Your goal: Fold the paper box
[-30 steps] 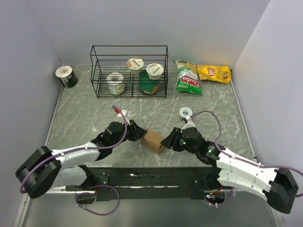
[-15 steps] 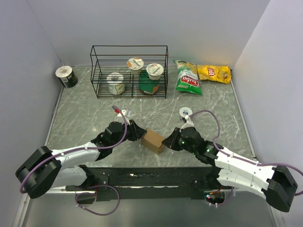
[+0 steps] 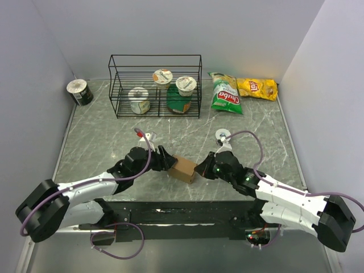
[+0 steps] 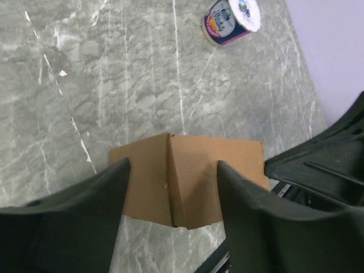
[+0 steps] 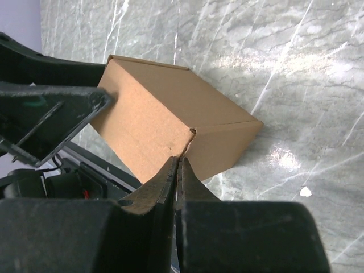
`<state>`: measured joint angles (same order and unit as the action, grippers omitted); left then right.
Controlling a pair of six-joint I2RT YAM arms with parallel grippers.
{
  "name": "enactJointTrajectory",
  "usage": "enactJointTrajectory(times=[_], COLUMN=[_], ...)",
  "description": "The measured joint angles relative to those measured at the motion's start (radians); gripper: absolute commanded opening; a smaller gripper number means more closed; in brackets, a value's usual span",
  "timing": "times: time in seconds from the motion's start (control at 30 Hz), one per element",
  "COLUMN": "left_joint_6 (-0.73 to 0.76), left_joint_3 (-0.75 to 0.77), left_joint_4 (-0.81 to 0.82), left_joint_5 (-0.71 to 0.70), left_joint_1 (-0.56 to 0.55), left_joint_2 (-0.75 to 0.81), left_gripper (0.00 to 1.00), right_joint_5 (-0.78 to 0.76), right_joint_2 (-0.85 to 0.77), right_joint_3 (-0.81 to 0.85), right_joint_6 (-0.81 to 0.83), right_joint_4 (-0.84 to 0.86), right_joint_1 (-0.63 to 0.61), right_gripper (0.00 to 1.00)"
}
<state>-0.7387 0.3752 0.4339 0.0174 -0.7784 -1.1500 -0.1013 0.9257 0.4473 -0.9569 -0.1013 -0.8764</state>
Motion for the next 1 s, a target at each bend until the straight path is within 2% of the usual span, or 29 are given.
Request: enactJointTrajectory(times=[0.17, 0.33, 0.6, 0.73, 1.0], left_joint_6=[0.004, -0.009, -0.046, -0.071, -0.1], left_joint_3=[-0.008, -0.034, -0.095, -0.119, -0.151], left_joint_4=[-0.034, -0.031, -0.027, 0.009, 0.08], left_joint_5=[-0.001, 0.005, 0.05, 0.071, 0.103], left_joint_1=[0.008, 0.026, 0.032, 0.032, 0.032], left_joint_2=[0.088, 0.14, 0.148, 0.151, 0.15], left_gripper=[0.72, 0.61, 0.51, 0.42, 0.31], right_joint_5=[-0.014, -0.026, -0.029, -0.031, -0.037], right_joint_2=[-0.015, -0.016, -0.016, -0.016, -0.016], right_joint_3=[0.001, 0.011, 0.013, 0.013, 0.018], right_joint_6=[0.008, 0.016, 0.024, 0.026, 0.027], right_joint_4=[-0.006, -0.026, -0.027, -0.027, -0.034], right_joint_1=[0.0, 0.0, 0.0, 0.0, 0.0], right_gripper=[0.06, 0.06, 0.06, 0.06, 0.06])
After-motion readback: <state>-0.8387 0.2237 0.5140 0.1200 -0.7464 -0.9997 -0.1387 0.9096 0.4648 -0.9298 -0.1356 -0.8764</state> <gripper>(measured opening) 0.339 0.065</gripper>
